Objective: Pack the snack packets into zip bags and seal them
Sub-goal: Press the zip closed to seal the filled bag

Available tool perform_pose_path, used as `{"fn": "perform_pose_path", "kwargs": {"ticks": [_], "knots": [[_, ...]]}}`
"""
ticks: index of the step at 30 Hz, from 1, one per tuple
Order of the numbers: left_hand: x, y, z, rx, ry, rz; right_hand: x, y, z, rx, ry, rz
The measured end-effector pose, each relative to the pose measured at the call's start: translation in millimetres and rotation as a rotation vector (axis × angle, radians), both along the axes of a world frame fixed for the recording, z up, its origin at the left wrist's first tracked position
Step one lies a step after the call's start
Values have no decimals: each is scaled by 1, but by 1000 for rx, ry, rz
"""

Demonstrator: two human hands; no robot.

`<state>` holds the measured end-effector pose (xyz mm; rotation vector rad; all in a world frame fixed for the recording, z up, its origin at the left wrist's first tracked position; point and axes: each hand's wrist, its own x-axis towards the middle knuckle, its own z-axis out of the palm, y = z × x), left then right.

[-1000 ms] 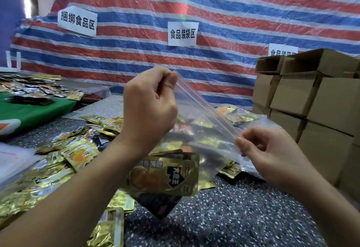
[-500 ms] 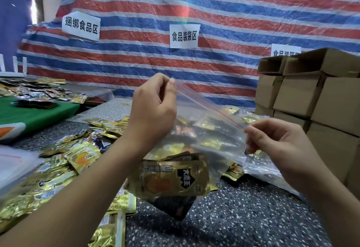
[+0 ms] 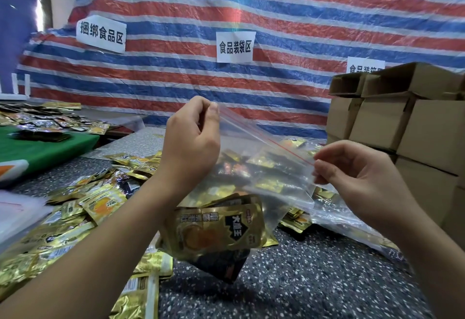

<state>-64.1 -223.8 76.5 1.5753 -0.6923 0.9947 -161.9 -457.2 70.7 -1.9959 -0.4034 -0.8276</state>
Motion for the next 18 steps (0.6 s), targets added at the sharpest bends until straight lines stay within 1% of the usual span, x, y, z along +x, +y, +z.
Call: {"fn": "perform_pose_path", "kwargs": {"ticks": [6,9,12,13,16,18], "knots": [[-2,0,1,-4,-10,-9,1,2,10,-75,-103,-6],[-3,1,2,-8,-23,-2,2,2,15,0,-105,12],[-3,2,3,-18,-50,8,3,-1,21,171,-35,56],[-4,2,3,-13,-62,12,4,-2,23,193,-14,55],[-5,1,2,0,-81,12,8,-3,25,166,18,25],[-4,1,2,0,-83,5,8,-3,27,114,-16,2]]}}
